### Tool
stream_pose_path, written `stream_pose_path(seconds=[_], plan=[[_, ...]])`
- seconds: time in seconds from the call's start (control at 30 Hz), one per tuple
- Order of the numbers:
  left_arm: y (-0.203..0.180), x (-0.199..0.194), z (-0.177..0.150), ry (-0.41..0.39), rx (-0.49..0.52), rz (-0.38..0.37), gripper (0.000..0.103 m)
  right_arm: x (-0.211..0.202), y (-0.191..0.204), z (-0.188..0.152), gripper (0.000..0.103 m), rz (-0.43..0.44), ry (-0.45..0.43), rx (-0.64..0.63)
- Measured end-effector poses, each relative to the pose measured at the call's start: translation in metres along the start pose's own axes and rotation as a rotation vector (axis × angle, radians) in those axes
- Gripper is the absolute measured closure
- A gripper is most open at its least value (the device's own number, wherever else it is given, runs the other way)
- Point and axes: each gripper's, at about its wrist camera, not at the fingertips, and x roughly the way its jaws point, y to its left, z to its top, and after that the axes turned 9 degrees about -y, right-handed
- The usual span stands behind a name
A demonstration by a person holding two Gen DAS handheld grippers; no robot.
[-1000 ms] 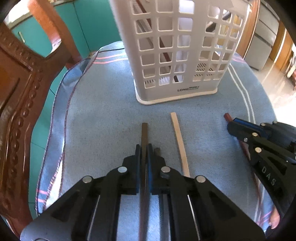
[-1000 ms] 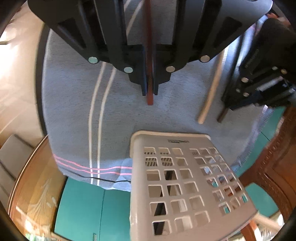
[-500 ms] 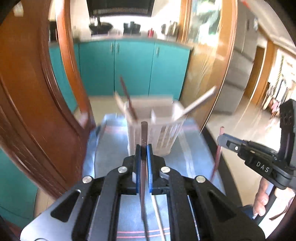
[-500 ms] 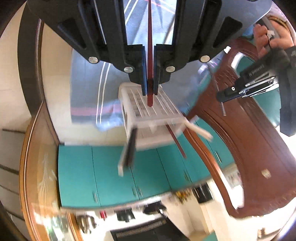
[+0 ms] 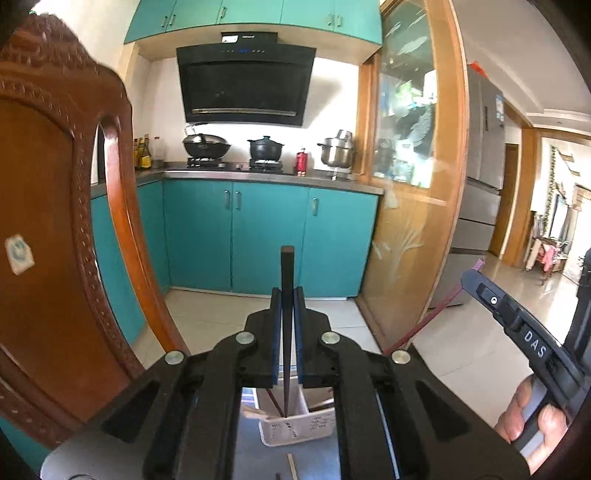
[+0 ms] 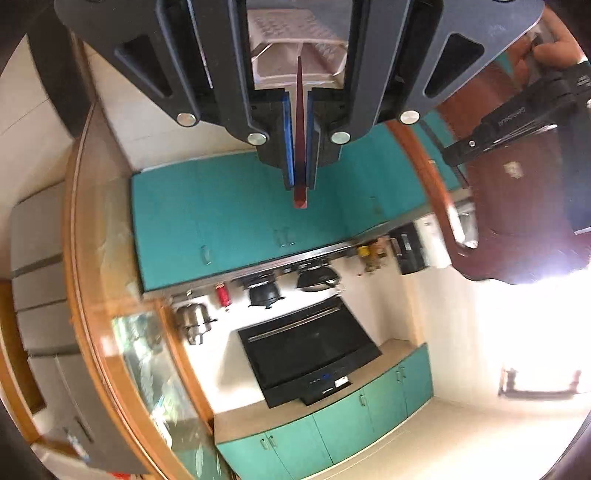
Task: Organize utensils
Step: 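Open both tools to drop the chopsticks into the holder, then move both open tools back down to the last chopsticks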
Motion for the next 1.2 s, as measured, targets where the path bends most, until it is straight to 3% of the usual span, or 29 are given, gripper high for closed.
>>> stream_pose_path(seconds=[0.2,0.4,0.5,0.53,0.57,0.7,0.8,0.87,0.9,1.0,1.07,1.2], plan=[[0.008,0.028,-0.041,0.043,0.004,0.056,0.096,0.026,-0.001,-0.054,0.096,-0.024,0.112,-0.060],[0.008,0.031,-0.057,0.072,0.009,0.060,0.096,0.027,-0.007,-0.082,0.096,-0.019,0.190,-0.062],[0.010,0.024,-0.069,0.082,0.005,0.068,0.094,0.012,-0.014,-0.084,0.079,-0.030,0.167,-0.041],[0.011,0.019,-0.073,0.082,0.000,0.056,0.085,0.007,-0.015,-0.083,0.074,-0.031,0.158,-0.033],[0.011,0.013,-0.077,0.077,-0.001,0.050,0.075,-0.004,-0.019,-0.082,0.073,-0.032,0.144,-0.025],[0.016,-0.027,-0.100,0.056,0.002,0.031,0.071,-0.058,-0.036,-0.087,0.073,-0.036,0.068,0.014],[0.028,-0.039,-0.139,0.157,-0.059,0.026,0.070,-0.080,-0.051,-0.108,0.073,-0.039,0.078,0.076],[0.033,-0.037,-0.169,0.252,-0.079,0.041,0.070,-0.074,-0.055,-0.136,0.073,-0.041,0.184,0.107],[0.034,-0.036,-0.191,0.324,-0.084,0.043,0.070,-0.058,-0.053,-0.159,0.073,-0.045,0.312,0.094],[0.035,-0.040,-0.234,0.441,-0.112,0.043,0.070,-0.010,-0.038,-0.228,0.073,0.002,0.668,0.073],[0.036,-0.043,-0.247,0.475,-0.112,0.061,0.070,0.010,-0.022,-0.261,0.073,0.013,0.780,0.044],[0.035,-0.050,-0.261,0.521,-0.081,0.081,0.065,0.036,0.010,-0.297,0.073,0.046,0.893,-0.013]])
